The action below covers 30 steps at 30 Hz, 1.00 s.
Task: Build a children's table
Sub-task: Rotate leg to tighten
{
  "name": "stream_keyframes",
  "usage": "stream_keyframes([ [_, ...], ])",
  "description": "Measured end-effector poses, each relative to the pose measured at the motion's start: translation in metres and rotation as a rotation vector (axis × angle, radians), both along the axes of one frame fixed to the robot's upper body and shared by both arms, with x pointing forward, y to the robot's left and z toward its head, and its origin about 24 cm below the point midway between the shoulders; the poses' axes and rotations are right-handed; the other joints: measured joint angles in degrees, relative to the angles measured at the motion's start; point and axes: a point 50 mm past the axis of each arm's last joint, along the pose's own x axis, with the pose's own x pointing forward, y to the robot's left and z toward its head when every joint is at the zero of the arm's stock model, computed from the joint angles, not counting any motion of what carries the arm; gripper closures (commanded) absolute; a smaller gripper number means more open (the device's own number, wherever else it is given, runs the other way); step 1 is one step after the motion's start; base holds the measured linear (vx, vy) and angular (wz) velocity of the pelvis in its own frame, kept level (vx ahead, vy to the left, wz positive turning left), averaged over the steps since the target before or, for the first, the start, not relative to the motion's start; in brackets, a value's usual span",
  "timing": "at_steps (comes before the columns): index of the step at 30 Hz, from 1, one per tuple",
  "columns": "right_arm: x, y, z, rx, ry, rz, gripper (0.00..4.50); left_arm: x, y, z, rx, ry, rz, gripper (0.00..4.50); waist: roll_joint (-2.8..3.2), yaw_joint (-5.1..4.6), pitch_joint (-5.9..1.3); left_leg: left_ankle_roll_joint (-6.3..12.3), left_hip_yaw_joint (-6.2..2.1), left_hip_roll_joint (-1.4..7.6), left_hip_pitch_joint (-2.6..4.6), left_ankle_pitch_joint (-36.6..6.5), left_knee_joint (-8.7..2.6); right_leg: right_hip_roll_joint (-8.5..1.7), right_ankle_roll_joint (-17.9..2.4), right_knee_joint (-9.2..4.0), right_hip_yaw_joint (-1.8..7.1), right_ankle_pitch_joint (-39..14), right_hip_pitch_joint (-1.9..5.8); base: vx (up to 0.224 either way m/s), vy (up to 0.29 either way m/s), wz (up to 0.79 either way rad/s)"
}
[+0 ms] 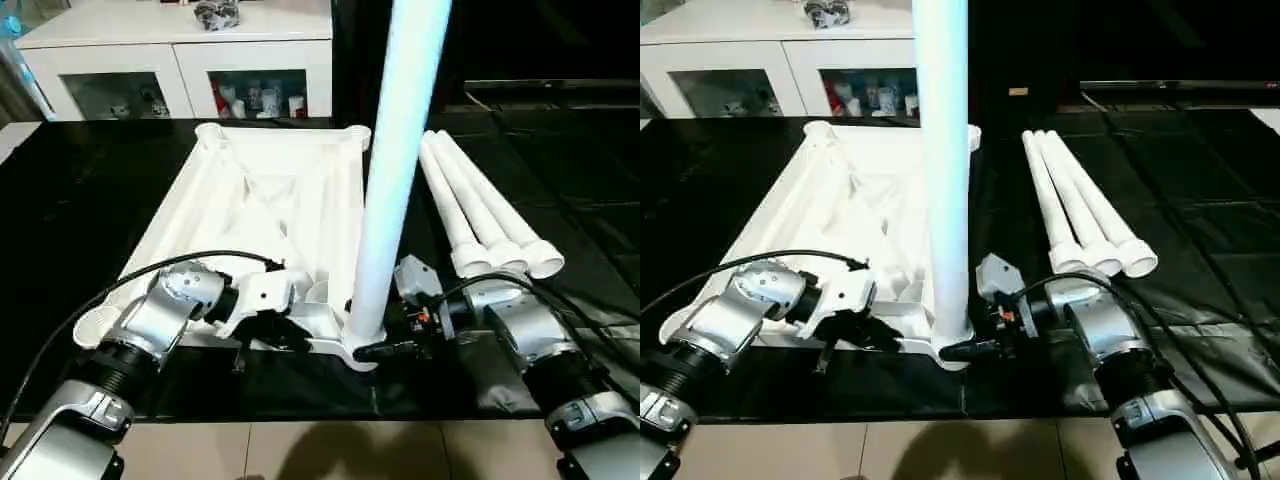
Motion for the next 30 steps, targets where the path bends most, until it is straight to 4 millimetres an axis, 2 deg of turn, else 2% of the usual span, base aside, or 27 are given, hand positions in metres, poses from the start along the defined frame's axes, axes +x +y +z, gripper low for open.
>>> stream_keyframes([
  [2,0.000,0.000,-0.001,0.002,0.008,0.001,1.31,0.000,0.000,0.000,0.000,0.000,-0.001,4.50,0.00,0.01,0.00,0.00,0.00,0.00,0.00,0.0,0.00,0.00,0.0,0.02,0.00,0.0,0.00,0.000,0.000,0.00],
  [7,-0.001,0.001,-0.001,0.006,0.021,0.006,1.67,0.001,0.000,0.000,0.001,0.003,-0.001,4.50,0.00,-0.01,0.00,-0.01,0.00,0.01,0.00,0.0,0.01,0.00,0.0,0.05,0.00,0.0,0.00,0.000,0.000,0.00],
  [12,-0.003,0.000,-0.003,0.021,0.051,-0.012,1.74,0.001,0.001,-0.001,-0.005,0.029,0.015,4.50,0.01,0.07,-0.01,-0.01,0.00,0.01,0.03,0.0,0.01,0.00,0.0,0.05,0.00,0.0,0.02,0.000,0.000,0.00],
  [16,-0.005,0.004,-0.010,0.067,0.050,-0.125,1.77,0.004,0.000,-0.003,-0.032,0.064,0.115,4.50,0.04,-0.12,-0.02,-0.03,0.08,0.03,0.17,0.0,0.00,0.00,0.0,0.08,0.06,0.0,0.31,0.000,0.000,0.00],
  [18,-0.003,0.005,-0.014,0.082,0.035,-0.240,1.77,0.007,-0.001,-0.005,-0.048,0.074,0.208,4.50,0.01,-0.70,0.00,-0.07,0.14,-0.04,0.62,0.0,-0.03,0.01,0.0,0.15,0.26,0.0,0.53,-0.027,-0.001,-0.03],
  [22,0.013,0.016,-0.021,0.130,0.024,-0.586,1.77,0.015,-0.011,-0.009,-0.101,0.089,0.459,4.50,-0.06,-3.44,0.06,-0.11,0.02,-0.21,1.00,0.0,-0.17,0.06,0.4,0.06,0.41,-0.2,0.54,0.000,0.000,0.00],
  [26,0.026,0.027,-0.022,0.135,0.011,-0.784,1.77,0.019,-0.022,-0.011,-0.136,0.102,0.622,4.50,-0.11,-4.70,0.09,-0.11,-0.23,-0.22,0.95,0.0,-0.20,0.10,0.4,-0.14,0.20,-0.2,0.49,0.000,0.000,0.00],
  [30,0.037,0.035,-0.019,0.110,-0.004,-0.917,1.77,0.023,-0.034,-0.011,-0.171,0.106,0.772,4.50,-0.15,-4.96,0.12,-0.11,-0.22,-0.23,0.87,0.0,-0.30,0.11,0.3,-0.36,0.18,-0.2,0.48,0.000,0.000,0.00],
])
